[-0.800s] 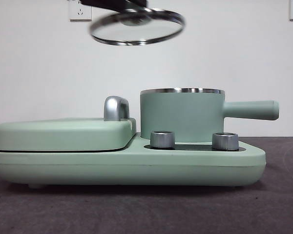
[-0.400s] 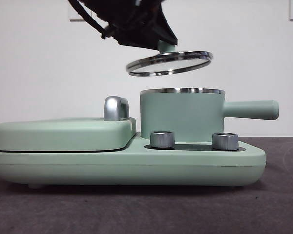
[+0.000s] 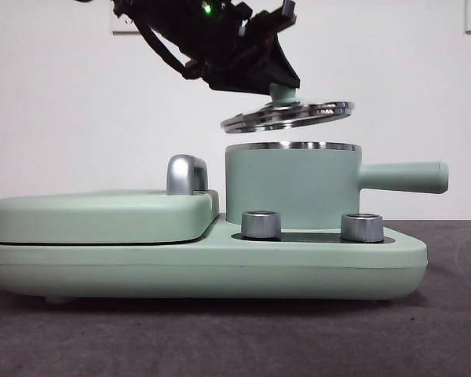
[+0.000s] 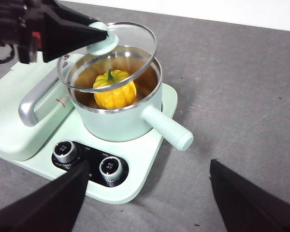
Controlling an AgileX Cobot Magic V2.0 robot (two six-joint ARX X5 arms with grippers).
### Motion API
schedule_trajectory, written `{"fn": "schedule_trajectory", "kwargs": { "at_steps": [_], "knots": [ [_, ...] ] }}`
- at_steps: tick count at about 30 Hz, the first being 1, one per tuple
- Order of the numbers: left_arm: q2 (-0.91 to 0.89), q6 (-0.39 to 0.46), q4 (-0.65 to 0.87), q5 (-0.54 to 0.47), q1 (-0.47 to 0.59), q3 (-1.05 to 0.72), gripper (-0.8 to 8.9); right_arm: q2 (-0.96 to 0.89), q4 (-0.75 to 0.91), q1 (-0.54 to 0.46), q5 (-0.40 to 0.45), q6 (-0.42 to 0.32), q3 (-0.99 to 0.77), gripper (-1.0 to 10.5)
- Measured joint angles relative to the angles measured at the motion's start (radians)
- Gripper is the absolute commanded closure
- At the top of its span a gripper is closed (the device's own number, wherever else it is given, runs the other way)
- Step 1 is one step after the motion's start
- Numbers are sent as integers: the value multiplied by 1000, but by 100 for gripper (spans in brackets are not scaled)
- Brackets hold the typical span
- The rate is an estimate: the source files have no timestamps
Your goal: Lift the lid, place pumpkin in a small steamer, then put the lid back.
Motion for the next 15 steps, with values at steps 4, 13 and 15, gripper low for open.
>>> {"fn": "schedule_trajectory", "kwargs": {
  "at_steps": [4,13,15],
  "knots": [
    [18,11,23,-1,-2,0,801,0,0,0,0,0,0,562],
    [33,50,24,-2,-6,0,801,0,0,0,0,0,0,562],
    [33,57,21,-2,-6,0,801,0,0,0,6,0,0,562]
  ]
}}
